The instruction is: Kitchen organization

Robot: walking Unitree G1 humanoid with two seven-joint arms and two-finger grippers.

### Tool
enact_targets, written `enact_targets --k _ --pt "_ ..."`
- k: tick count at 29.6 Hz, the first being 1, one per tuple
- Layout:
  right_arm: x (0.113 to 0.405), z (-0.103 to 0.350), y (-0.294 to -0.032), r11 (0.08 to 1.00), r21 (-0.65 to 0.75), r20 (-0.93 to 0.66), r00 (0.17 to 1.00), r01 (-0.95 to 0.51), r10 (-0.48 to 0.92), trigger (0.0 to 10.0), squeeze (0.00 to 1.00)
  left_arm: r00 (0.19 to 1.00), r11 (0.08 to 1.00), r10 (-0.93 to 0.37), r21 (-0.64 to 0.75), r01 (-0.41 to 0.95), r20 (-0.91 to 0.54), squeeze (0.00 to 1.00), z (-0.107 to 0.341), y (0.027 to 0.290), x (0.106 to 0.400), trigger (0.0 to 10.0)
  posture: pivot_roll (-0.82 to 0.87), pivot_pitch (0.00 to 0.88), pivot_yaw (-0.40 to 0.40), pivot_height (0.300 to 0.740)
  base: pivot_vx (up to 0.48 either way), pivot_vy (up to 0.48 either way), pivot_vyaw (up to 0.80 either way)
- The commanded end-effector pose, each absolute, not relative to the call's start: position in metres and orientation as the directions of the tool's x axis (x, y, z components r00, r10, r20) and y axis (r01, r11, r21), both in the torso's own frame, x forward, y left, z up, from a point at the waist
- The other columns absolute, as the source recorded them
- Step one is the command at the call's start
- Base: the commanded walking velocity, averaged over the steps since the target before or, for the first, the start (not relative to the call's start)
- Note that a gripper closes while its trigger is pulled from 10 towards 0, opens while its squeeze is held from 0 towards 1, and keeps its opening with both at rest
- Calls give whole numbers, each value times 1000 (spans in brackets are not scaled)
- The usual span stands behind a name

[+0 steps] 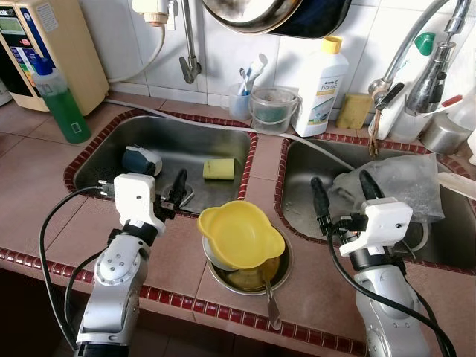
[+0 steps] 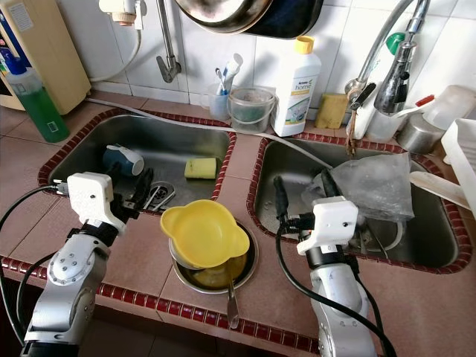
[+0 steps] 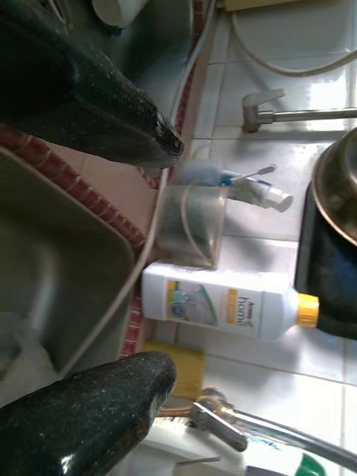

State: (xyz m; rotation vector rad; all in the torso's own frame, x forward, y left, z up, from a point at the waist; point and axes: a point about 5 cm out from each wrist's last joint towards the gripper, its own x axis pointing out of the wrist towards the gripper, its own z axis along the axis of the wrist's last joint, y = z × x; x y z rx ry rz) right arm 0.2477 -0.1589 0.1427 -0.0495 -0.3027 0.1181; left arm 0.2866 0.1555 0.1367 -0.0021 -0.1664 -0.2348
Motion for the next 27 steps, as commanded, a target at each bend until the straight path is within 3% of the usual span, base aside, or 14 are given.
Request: enact_targets --k 1,8,14,27 --pt "248 140 -160 992 -59 278 953 -111 123 10000 0 962 970 -242 23 242 124 0 131 160 287 10000 -126 71 7 740 0 0 0" --pt "249 138 -159 993 -38 259 958 -116 122 10000 0 978 978 -194 91 187 75 0 120 167 289 10000 -125 72 11 740 0 0 0" --pt "250 140 -159 989 -43 257 955 -143 149 10000 0 969 972 -232 42 229 81 0 122 164 288 10000 -126 73 9 740 0 0 0" --pt "257 151 -160 954 -59 219 929 -293 299 10000 0 964 968 -246 73 239 105 0 131 171 291 10000 -110 76 -14 740 0 0 0"
